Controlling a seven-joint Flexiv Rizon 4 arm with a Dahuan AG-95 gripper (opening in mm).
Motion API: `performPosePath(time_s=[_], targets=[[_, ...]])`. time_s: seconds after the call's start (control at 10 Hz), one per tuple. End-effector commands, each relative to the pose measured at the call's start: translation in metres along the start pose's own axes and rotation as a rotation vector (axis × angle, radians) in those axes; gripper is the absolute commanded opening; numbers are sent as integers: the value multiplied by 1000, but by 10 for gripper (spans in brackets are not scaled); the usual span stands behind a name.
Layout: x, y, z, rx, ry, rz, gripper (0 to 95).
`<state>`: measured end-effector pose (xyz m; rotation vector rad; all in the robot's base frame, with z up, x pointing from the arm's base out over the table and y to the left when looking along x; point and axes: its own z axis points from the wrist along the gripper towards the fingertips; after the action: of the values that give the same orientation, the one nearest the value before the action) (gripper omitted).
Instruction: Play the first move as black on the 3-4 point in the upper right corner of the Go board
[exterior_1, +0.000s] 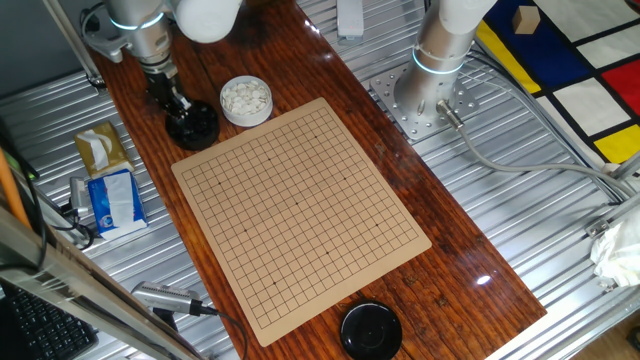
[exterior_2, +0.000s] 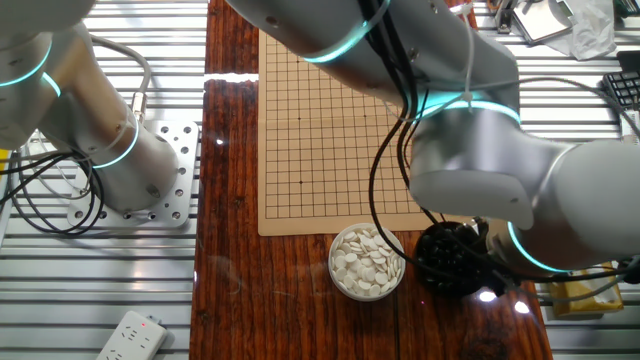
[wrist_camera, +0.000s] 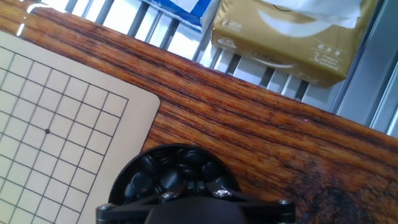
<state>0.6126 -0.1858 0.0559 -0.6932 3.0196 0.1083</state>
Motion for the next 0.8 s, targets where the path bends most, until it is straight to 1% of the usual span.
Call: performPosePath(time_s=[0.1,0.3,0.4,0.5,0.6,0.7,0.8], targets=[[1,0,1,1,-2,2,0],[1,1,-3,-1,-2,7,0],[2,1,-5,-6,2,20,0],[2,2,-5,-14,3,31,0],[3,3,-6,-30,5,41,0],[4,3,-6,-39,16,42,380],[5,3,-6,-44,16,44,380]])
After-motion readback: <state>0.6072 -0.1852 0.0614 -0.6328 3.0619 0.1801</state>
